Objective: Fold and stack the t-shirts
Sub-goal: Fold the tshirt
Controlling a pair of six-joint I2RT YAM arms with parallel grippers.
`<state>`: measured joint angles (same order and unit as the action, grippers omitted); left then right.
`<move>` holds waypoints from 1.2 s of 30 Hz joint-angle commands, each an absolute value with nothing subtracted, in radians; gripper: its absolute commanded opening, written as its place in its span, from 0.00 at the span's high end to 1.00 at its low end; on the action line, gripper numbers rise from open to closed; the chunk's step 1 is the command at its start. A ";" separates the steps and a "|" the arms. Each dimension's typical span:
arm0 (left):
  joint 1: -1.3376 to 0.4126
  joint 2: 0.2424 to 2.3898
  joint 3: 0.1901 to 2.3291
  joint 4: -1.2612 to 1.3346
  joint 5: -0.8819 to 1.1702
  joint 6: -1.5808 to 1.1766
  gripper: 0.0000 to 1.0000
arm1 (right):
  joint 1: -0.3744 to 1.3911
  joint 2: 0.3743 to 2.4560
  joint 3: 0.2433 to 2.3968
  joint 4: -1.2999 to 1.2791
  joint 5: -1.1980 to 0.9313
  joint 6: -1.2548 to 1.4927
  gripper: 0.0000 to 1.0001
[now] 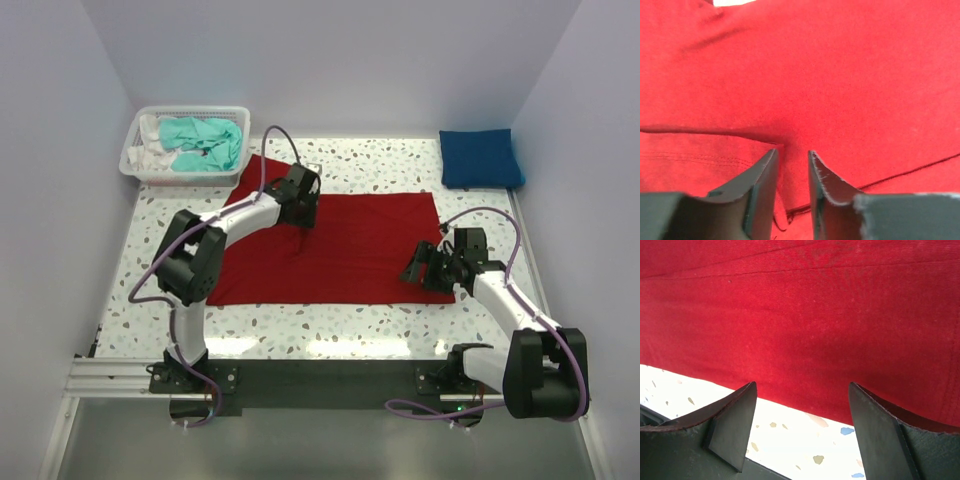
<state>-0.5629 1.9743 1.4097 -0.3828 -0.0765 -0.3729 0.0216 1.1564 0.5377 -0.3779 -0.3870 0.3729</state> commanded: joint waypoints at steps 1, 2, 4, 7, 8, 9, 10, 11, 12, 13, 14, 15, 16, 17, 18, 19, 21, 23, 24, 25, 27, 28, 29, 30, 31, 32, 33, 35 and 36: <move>-0.561 1.862 1.404 -0.331 -0.113 -0.419 0.62 | 0.025 1.155 0.531 -0.344 -0.428 0.354 0.23; -0.563 1.817 1.385 -0.312 -0.133 -0.439 0.60 | 0.025 1.155 0.529 -0.338 -0.436 0.357 0.23; -0.563 1.751 1.324 -0.288 -0.156 -0.488 0.57 | 0.025 1.155 0.525 -0.333 -0.449 0.357 0.23; -0.563 1.695 1.240 -0.268 -0.201 -0.554 0.58 | 0.025 1.149 0.520 -0.327 -0.457 0.359 0.23; -0.561 1.687 1.205 -0.276 -0.213 -0.569 0.60 | 0.025 1.146 0.520 -0.327 -0.460 0.359 0.23; -0.561 1.681 1.186 -0.276 -0.227 -0.595 0.67 | 0.025 1.144 0.517 -0.324 -0.460 0.360 0.23; -0.561 1.672 1.168 -0.273 -0.241 -0.603 0.70 | 0.025 1.143 0.517 -0.322 -0.462 0.360 0.23; -0.563 1.671 1.135 -0.262 -0.245 -0.609 0.74 | 0.025 1.141 0.515 -0.325 -0.462 0.359 0.23; -0.561 1.667 1.121 -0.255 -0.248 -0.615 0.76 | 0.025 1.140 0.515 -0.325 -0.463 0.359 0.23; -0.561 1.674 1.109 -0.249 -0.259 -0.620 0.77 | 0.025 1.140 0.515 -0.322 -0.463 0.359 0.23; -0.561 1.680 1.094 -0.241 -0.264 -0.623 0.78 | 0.025 1.138 0.514 -0.324 -0.463 0.359 0.23; -0.563 1.687 1.091 -0.238 -0.265 -0.623 0.80 | 0.025 1.134 0.511 -0.322 -0.463 0.359 0.23; -0.561 1.709 1.091 -0.241 -0.265 -0.623 0.80 | 0.025 1.135 0.509 -0.321 -0.463 0.359 0.23; -0.561 1.719 1.094 -0.238 -0.264 -0.621 0.81 | 0.026 1.134 0.511 -0.319 -0.462 0.359 0.23; -0.563 1.729 1.097 -0.238 -0.261 -0.621 0.81 | 0.025 1.135 0.511 -0.321 -0.463 0.359 0.23; -0.561 1.750 1.100 -0.236 -0.256 -0.618 0.82 | 0.025 1.134 0.509 -0.322 -0.463 0.359 0.23; -0.563 1.769 1.115 -0.235 -0.249 -0.618 0.82 | 0.025 1.134 0.509 -0.322 -0.462 0.360 0.23; -0.561 1.789 1.132 -0.227 -0.238 -0.617 0.83 | 0.025 1.135 0.511 -0.321 -0.463 0.359 0.23; -0.561 1.795 1.138 -0.224 -0.235 -0.618 0.83 | 0.025 1.138 0.509 -0.321 -0.462 0.357 0.23; -0.563 1.810 1.144 -0.225 -0.232 -0.618 0.83 | 0.026 1.140 0.511 -0.321 -0.463 0.357 0.23; -0.564 1.825 1.161 -0.227 -0.224 -0.621 0.83 | 0.025 1.143 0.511 -0.321 -0.463 0.357 0.23; -0.566 1.839 1.166 -0.226 -0.219 -0.626 0.83 | 0.026 1.147 0.509 -0.319 -0.463 0.357 0.23; -0.569 1.844 1.173 -0.224 -0.219 -0.627 0.83 | 0.025 1.147 0.511 -0.319 -0.463 0.357 0.23; -0.574 1.848 1.178 -0.224 -0.218 -0.629 0.83 | 0.025 1.149 0.512 -0.321 -0.463 0.356 0.23; -0.575 1.858 1.181 -0.225 -0.218 -0.629 0.83 | 0.025 1.149 0.512 -0.319 -0.463 0.356 0.23; -0.578 1.859 1.190 -0.225 -0.218 -0.629 0.83 | 0.025 1.152 0.511 -0.321 -0.463 0.357 0.23; -0.580 1.861 1.195 -0.230 -0.218 -0.633 0.83 | 0.025 1.154 0.511 -0.319 -0.463 0.356 0.23; -0.586 1.861 1.210 -0.238 -0.221 -0.634 0.82 | 0.026 1.155 0.511 -0.319 -0.465 0.357 0.23; -0.587 1.858 1.213 -0.238 -0.225 -0.635 0.82 | 0.025 1.157 0.511 -0.319 -0.465 0.356 0.23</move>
<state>-0.5758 1.8603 1.1614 -0.2729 -0.2195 -0.6109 0.0216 1.1564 0.5156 -0.3519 -0.4416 0.3729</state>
